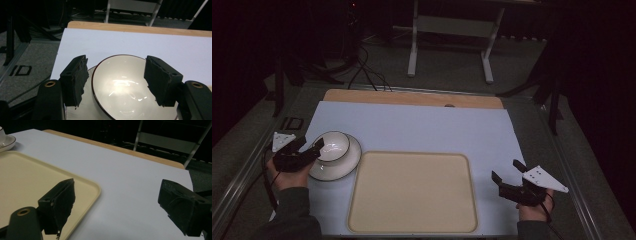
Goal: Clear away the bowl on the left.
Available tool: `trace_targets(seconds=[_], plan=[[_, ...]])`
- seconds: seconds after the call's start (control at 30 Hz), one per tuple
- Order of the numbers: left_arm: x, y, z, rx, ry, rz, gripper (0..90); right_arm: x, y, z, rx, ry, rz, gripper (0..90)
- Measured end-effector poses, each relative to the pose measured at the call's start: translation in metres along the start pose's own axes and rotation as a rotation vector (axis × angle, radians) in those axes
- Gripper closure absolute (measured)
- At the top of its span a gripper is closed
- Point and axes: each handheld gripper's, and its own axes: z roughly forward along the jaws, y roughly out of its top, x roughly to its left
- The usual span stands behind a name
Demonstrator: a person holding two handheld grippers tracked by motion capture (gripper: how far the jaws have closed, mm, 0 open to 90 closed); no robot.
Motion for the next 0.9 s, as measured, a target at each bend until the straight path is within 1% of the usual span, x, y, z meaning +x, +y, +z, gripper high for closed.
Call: trace_targets(seconds=[0.07, 0.27, 0.33, 0.47, 0.57, 0.63, 0.7, 0.73, 0.77, 0.83, 0.87, 0.9], plan=[[0.002, -0.001, 0.002, 0.008, 0.010, -0.005, 35.7, 0.000, 0.000, 0.000, -0.001, 0.001, 0.001, 13.9], [0.006, -0.004, 0.009, 0.028, 0.024, -0.023, 34.9, -0.001, 0.000, -0.001, -0.004, -0.004, 0.006, 13.9], [0.008, -0.007, 0.014, 0.050, 0.032, -0.030, 34.9, -0.001, 0.000, -0.001, -0.003, -0.005, 0.006, 13.9], [0.011, -0.010, 0.019, 0.076, 0.052, -0.037, 36.0, 0.000, 0.000, -0.001, -0.005, -0.003, 0.003, 13.9], [0.011, -0.011, 0.022, 0.087, 0.052, -0.042, 37.1, -0.001, 0.000, -0.001, -0.007, -0.005, 0.003, 13.9], [0.011, -0.011, 0.025, 0.107, 0.041, -0.049, 39.4, -0.001, 0.000, -0.001, -0.004, -0.005, 0.004, 13.9], [0.011, -0.011, 0.025, 0.107, 0.041, -0.049, 40.9, -0.001, 0.000, -0.002, -0.003, -0.006, 0.004, 13.9], [0.011, -0.013, 0.029, 0.132, 0.037, -0.053, 44.6, -0.001, 0.000, -0.002, -0.005, -0.006, 0.005, 13.9], [0.011, -0.013, 0.030, 0.138, 0.037, -0.056, 46.6, -0.001, 0.000, -0.002, -0.005, -0.006, 0.005, 13.9], [0.013, -0.015, 0.032, 0.142, 0.027, -0.070, 52.3, -0.001, 0.000, -0.002, -0.006, -0.007, 0.004, 13.9], [0.013, -0.015, 0.032, 0.142, 0.027, -0.070, 53.2, -0.001, 0.000, -0.002, -0.006, -0.007, 0.004, 13.9], [0.014, -0.016, 0.033, 0.146, 0.021, -0.083, 53.2, -0.001, 0.000, -0.002, -0.005, -0.006, 0.006, 13.9]])
